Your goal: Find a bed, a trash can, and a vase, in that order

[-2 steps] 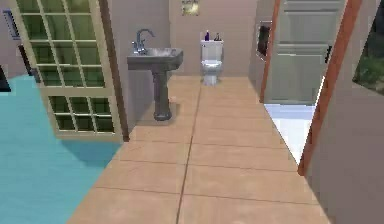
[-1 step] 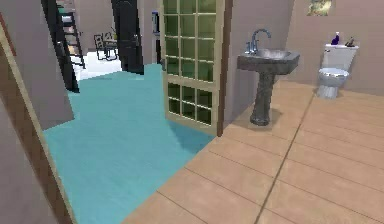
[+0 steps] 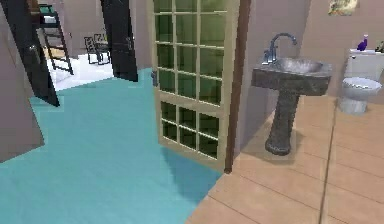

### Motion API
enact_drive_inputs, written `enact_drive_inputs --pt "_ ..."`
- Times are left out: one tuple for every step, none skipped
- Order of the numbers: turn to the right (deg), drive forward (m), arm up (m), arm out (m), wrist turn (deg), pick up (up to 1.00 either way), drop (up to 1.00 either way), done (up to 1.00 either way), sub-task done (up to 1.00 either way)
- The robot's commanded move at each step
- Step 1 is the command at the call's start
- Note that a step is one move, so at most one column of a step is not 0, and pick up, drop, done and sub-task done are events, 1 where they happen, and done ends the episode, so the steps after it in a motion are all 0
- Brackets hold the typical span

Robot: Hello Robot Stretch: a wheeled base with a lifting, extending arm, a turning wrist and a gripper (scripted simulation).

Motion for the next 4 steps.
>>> enact_drive_inputs --pt "-9.0 0.00 0.00 0.00 0.0 0.00 0.00 0.00 0.00" --pt "0.0 0.50 0.00 0.00 0.0 0.00 0.00 0.00 0.00" --pt "-45.0 0.00 0.00 0.00 0.0 0.00 0.00 0.00 0.00" --pt "0.0 0.15 0.00 0.00 0.0 0.00 0.00 0.00 0.00"
